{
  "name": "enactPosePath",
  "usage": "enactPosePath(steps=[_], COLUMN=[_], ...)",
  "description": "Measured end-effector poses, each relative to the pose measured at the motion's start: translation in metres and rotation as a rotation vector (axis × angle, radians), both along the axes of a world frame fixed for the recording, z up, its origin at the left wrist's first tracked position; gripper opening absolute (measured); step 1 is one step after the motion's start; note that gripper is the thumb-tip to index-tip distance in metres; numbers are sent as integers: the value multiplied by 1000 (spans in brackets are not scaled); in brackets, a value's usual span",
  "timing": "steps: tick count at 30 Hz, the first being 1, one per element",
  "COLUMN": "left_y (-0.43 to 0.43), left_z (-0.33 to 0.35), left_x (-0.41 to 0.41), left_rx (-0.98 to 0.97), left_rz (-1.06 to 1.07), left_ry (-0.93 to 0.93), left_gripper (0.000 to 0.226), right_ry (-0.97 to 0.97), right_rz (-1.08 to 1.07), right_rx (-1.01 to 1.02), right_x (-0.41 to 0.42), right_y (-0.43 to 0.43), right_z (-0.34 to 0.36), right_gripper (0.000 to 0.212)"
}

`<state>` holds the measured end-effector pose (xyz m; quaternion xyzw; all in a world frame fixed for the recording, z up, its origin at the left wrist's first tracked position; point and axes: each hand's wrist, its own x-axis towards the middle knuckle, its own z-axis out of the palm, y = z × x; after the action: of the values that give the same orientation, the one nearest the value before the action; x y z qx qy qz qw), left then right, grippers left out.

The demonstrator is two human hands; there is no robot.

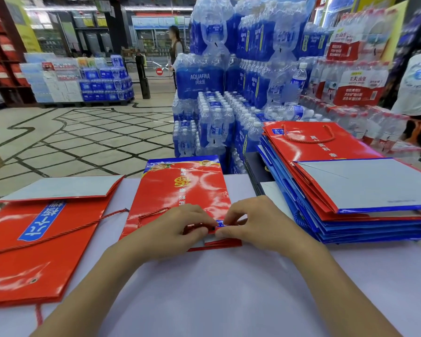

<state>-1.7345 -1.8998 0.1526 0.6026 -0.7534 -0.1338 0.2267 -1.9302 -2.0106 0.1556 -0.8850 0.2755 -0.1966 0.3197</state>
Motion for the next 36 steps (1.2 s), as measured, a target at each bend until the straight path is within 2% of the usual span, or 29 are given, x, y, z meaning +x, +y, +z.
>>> enactPosePath(steps=[4, 10, 15, 19, 21, 25, 32, 36], left_y=[-1, -4, -8, -10, -10, -11, -13, -13], left_z=[-2, -4, -11, -11, -12, -16, -13, -12], left_x=[3, 7, 5, 5, 4, 2, 0, -1], left_rx=[-17, -83, -118, -196, -201, -193, -255, -250], left_rz=[29, 67, 69, 134, 145, 155, 134, 178], left_ry=[2, 60, 8, 34, 40, 26, 19, -16], left_gripper=[36, 29, 33, 34, 34, 39, 37, 37], right_ry=[-16, -53, -174, -238, -209, -147, -282, -352], right_rz=[-31, -87, -80, -268, -306, -333, -391, -389], right_rx=[-122, -237, -255, -412, -351, -173, 5, 25], right_x=[1, 3, 6, 9, 15, 29, 40, 42], right_y=[-3, -5, -6, 2, 10, 19, 23, 22], right_z=[-1, -5, -14, -15, -18, -30, -35, -36], right_gripper=[26, 25, 11, 14, 23, 22, 22, 20])
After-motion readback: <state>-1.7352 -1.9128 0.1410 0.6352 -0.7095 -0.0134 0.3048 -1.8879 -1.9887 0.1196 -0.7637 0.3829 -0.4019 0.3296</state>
